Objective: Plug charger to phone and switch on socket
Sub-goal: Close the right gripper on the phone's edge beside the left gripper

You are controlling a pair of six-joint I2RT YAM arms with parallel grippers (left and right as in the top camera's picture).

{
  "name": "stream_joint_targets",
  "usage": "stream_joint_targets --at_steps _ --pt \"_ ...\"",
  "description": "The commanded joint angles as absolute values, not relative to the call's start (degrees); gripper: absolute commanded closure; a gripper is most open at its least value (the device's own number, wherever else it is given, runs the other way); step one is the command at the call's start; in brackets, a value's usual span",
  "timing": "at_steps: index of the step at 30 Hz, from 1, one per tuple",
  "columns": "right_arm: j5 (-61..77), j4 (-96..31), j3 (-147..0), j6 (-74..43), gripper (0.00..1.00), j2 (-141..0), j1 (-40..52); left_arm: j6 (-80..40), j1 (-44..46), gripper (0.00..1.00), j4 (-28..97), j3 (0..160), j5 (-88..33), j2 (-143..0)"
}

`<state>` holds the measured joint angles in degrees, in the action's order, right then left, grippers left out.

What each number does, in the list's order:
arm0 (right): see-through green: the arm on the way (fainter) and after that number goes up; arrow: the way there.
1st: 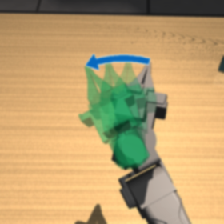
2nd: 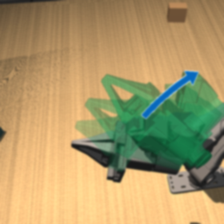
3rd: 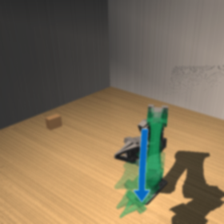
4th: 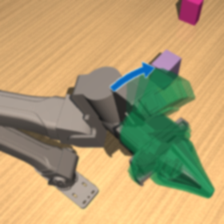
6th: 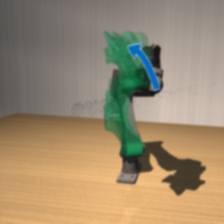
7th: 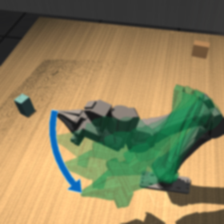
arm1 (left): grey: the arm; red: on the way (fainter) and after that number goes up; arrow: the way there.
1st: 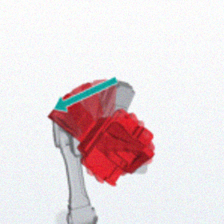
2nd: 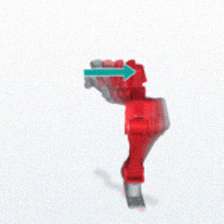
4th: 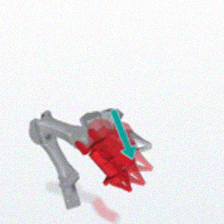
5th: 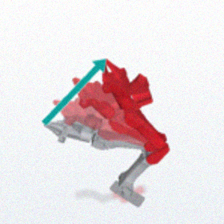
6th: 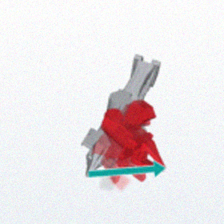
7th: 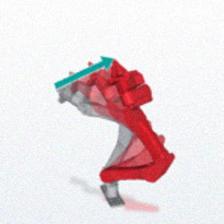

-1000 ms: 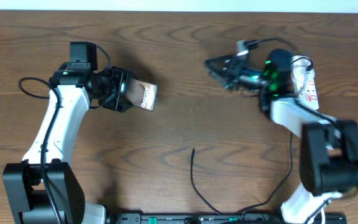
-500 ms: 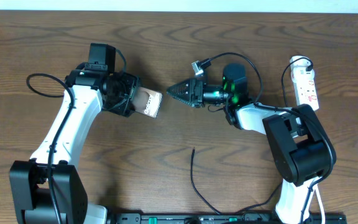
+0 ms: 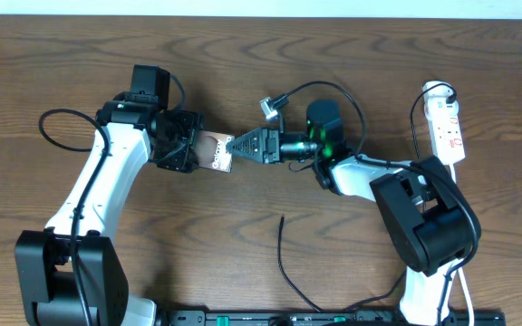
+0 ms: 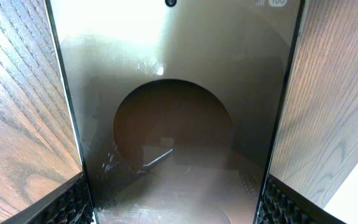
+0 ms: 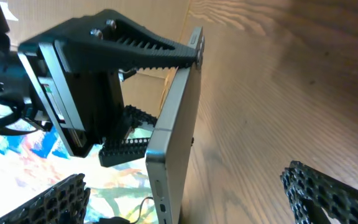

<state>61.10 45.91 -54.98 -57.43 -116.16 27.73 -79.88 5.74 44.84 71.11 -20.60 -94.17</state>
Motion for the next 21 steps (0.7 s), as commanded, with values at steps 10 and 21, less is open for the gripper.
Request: stream_joint_targets --at_steps 10,21 --pt "51.5 45.4 -55.7 -63.0 0.03 -116.4 32.8 -85.0 8.4 0.93 44.3 71.5 -17.2 -94.4" --pt "47.0 45.4 -55.7 -69.8 0.11 -116.4 33.8 -87.4 9.0 0.93 44.3 71.5 -17.3 -94.4"
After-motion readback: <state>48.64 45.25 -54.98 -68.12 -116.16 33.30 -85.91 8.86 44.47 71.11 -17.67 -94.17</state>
